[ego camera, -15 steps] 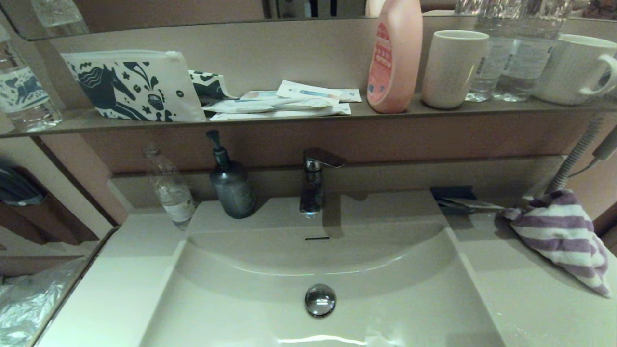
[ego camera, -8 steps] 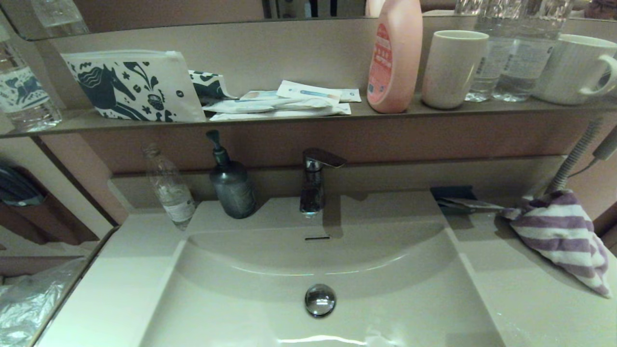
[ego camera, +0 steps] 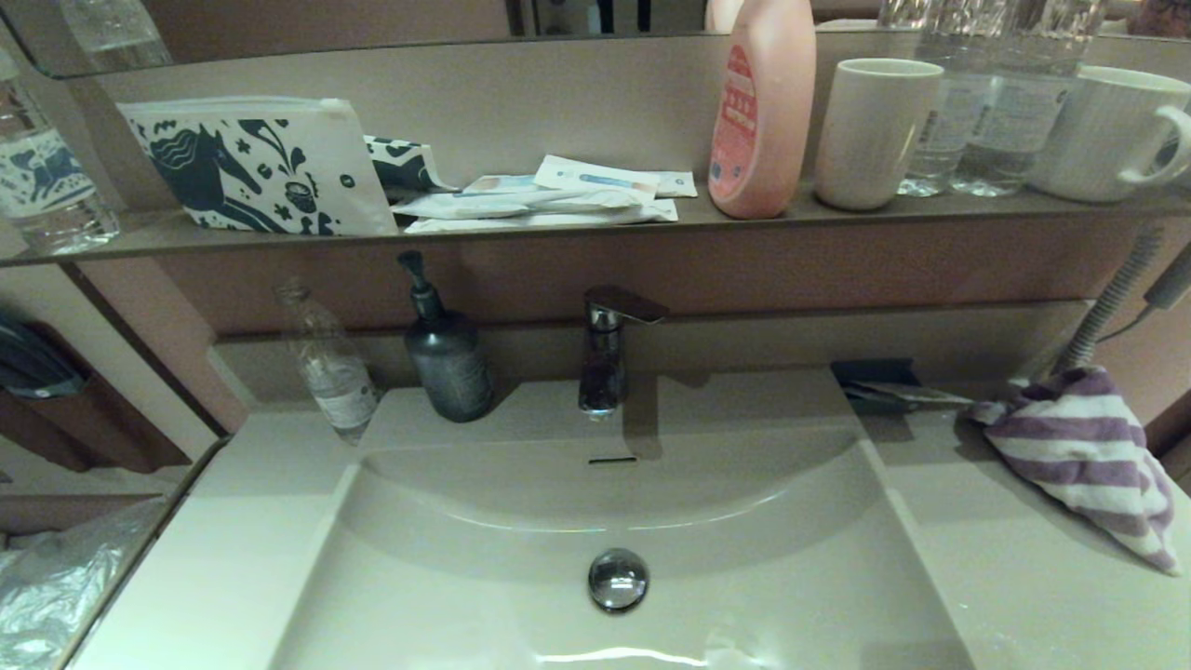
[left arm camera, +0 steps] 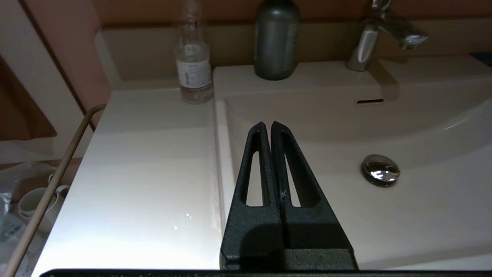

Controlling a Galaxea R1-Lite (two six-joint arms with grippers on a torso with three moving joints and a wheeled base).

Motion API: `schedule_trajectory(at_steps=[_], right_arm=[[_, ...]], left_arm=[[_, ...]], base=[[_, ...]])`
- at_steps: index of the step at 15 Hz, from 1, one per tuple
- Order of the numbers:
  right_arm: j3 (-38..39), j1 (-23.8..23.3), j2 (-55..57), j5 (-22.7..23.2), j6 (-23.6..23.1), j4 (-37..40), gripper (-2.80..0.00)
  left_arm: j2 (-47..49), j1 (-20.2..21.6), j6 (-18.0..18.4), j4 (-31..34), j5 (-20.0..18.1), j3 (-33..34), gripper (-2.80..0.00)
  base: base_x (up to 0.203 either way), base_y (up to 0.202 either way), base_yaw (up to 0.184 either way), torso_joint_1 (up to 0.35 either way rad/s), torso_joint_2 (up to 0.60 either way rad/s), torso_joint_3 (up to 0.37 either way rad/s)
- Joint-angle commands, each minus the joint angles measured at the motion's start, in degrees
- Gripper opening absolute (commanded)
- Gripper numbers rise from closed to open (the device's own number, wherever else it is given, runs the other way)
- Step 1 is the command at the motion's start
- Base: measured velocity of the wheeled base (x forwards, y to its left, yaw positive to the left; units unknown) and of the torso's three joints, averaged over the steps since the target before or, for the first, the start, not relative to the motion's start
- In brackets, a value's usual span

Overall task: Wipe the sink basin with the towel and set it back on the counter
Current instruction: Turn on the faucet

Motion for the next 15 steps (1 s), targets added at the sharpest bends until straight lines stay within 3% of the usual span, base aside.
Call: schedule_trajectory(at_steps=[1,7,11,15], right_arm=[[0.0,0.0,0.0,0.0,0.0,0.0,-2.80],[0.0,0.0,0.0,0.0,0.0,0.0,-2.80],[0.0,0.0,0.0,0.1,0.0,0.0,-2.80],[0.0,0.0,0.0,0.1,0.0,0.0,-2.80]], left_arm=[[5.3,0.0,0.0,0.0,-1.2,-2.0,-2.80],[20.9,0.0,0.0,-3.3,-9.6,-7.1,-2.80],[38.4,-0.2,0.0,-16.5,-12.2,-7.3,-2.80],[56.2,-5.3,-0.4,-34.0,-11.9,-7.5,-2.80]], base=[[0.000,0.000,0.000,0.000,0.00,0.000],[0.000,0.000,0.000,0.000,0.00,0.000],[0.000,0.000,0.000,0.000,0.00,0.000],[0.000,0.000,0.000,0.000,0.00,0.000]])
